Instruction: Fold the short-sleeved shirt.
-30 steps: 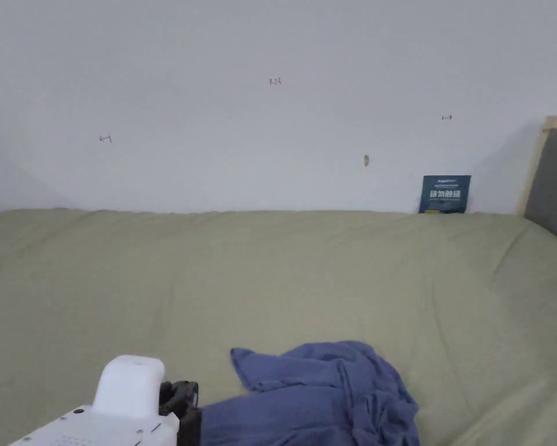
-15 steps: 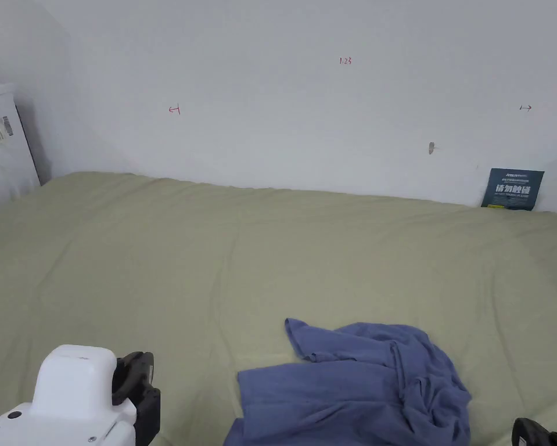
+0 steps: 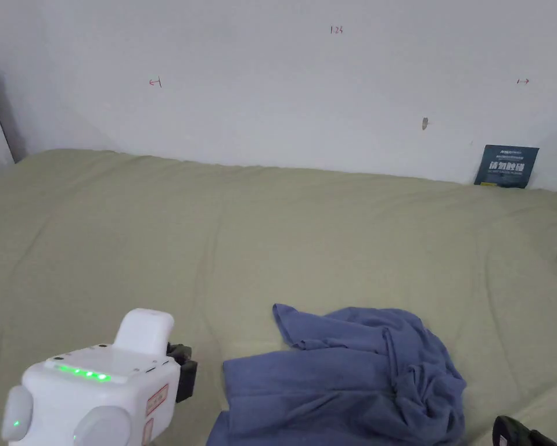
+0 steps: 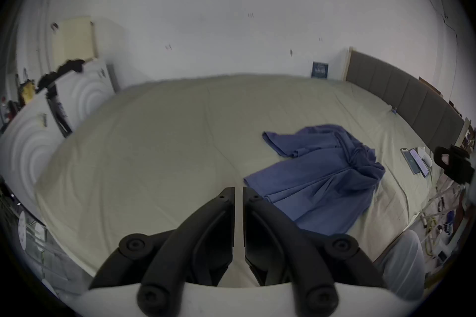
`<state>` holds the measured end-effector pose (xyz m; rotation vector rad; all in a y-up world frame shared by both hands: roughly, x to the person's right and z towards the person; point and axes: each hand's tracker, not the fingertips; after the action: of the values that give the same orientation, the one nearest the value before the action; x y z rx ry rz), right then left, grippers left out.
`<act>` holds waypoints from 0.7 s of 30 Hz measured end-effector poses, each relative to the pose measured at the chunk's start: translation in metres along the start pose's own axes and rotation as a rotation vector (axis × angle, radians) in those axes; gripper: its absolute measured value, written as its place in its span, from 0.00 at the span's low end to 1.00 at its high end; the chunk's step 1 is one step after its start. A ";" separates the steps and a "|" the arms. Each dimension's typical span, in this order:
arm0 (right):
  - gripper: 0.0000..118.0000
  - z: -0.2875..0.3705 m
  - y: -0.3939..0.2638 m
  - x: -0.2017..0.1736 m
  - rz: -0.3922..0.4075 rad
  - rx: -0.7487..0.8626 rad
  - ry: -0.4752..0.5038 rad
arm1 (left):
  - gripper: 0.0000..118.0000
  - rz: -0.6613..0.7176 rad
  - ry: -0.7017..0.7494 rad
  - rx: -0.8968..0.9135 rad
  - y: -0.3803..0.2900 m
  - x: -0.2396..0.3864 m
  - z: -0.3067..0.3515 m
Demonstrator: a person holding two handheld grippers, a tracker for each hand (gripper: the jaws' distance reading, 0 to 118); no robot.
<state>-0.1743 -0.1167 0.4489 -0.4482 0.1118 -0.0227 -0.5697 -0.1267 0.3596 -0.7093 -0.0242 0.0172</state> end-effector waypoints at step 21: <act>0.01 -0.036 -0.029 0.036 -0.064 -0.174 -0.039 | 0.00 -0.059 -0.012 -0.327 0.012 0.034 -0.154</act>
<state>-0.1421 -0.1601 0.4257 -0.6259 0.0615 -0.0679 -0.5312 -0.2173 0.2360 -1.0353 -0.0600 -0.0402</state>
